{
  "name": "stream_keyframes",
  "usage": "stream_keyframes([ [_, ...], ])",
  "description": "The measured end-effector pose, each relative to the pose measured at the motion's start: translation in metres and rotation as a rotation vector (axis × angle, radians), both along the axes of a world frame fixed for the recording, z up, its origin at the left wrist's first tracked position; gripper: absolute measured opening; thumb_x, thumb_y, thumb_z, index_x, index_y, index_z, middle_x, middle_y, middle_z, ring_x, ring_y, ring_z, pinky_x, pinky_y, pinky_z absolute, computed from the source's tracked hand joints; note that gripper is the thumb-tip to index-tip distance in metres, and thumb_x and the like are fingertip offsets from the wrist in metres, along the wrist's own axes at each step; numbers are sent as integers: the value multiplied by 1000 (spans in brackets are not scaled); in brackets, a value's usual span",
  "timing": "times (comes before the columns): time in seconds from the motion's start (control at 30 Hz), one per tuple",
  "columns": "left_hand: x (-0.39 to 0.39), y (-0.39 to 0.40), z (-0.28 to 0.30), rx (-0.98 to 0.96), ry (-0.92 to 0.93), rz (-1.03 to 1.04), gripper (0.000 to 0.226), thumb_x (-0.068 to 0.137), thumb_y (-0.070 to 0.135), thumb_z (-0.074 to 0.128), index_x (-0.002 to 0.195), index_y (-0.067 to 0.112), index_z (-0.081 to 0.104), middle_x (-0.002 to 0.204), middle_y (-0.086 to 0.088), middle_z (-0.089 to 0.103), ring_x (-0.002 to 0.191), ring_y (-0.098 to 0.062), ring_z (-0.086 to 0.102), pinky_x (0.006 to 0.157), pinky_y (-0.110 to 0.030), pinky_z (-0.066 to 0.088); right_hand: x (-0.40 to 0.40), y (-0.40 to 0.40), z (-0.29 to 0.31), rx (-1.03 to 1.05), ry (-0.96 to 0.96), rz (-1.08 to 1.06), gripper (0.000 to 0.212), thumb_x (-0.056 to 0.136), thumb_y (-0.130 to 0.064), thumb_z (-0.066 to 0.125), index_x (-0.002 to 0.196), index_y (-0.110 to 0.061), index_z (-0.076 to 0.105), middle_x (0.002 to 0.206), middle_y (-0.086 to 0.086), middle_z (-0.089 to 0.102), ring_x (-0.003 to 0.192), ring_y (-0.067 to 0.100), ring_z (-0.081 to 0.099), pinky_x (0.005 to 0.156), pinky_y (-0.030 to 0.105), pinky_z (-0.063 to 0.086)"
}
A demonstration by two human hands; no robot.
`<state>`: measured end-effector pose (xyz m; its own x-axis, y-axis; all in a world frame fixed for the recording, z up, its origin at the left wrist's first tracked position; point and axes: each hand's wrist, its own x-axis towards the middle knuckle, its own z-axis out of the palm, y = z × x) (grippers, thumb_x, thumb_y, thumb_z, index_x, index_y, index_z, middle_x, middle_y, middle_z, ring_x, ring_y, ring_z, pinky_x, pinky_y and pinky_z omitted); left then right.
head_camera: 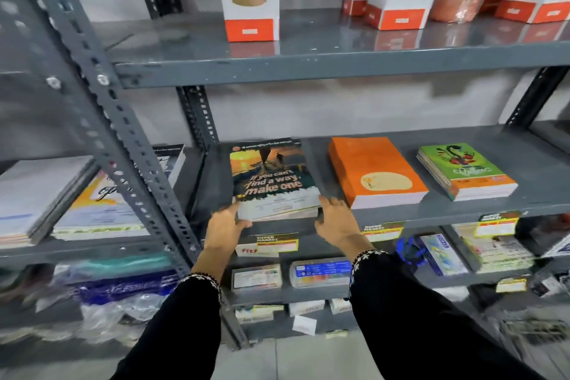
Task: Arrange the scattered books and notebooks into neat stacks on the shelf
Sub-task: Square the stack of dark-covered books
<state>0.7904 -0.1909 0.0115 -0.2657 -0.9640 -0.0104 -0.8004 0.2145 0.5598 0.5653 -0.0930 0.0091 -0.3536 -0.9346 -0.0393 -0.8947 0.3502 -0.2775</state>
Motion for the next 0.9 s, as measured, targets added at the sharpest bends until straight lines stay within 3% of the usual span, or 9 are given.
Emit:
stream_keyframes([
  [0.27, 2, -25, 10, 103, 162, 141, 35, 84, 1, 66, 119, 4, 63, 110, -17, 71, 104, -28, 65, 88, -34, 51, 10, -8, 1, -20, 49, 5, 48, 91, -16, 49, 139, -12, 43, 136, 14, 53, 130, 31, 41, 108, 42, 40],
  [0.47, 3, -23, 4, 83, 163, 151, 31, 87, 3, 63, 117, 6, 65, 112, -19, 71, 108, -31, 63, 92, -33, 50, 5, -15, 3, -78, 29, -4, 42, 92, -10, 50, 133, -14, 53, 131, 13, 57, 125, 29, 46, 103, 37, 45],
  [0.67, 14, -19, -3, -21, -25, 26, 36, 93, 5, 50, 128, 13, 59, 121, -20, 62, 108, -36, 59, 93, -36, 49, 6, -21, 9, -53, 62, -10, 32, 91, -4, 48, 120, -8, 64, 115, 16, 66, 110, 29, 60, 89, 36, 51],
  [0.9, 12, -15, -1, -130, -200, -27, 31, 96, 7, 43, 121, 10, 62, 116, -17, 64, 103, -34, 62, 87, -38, 52, 1, -23, 9, -54, 79, 42, 24, 90, -1, 48, 104, -4, 68, 108, 17, 66, 104, 31, 60, 82, 34, 52],
])
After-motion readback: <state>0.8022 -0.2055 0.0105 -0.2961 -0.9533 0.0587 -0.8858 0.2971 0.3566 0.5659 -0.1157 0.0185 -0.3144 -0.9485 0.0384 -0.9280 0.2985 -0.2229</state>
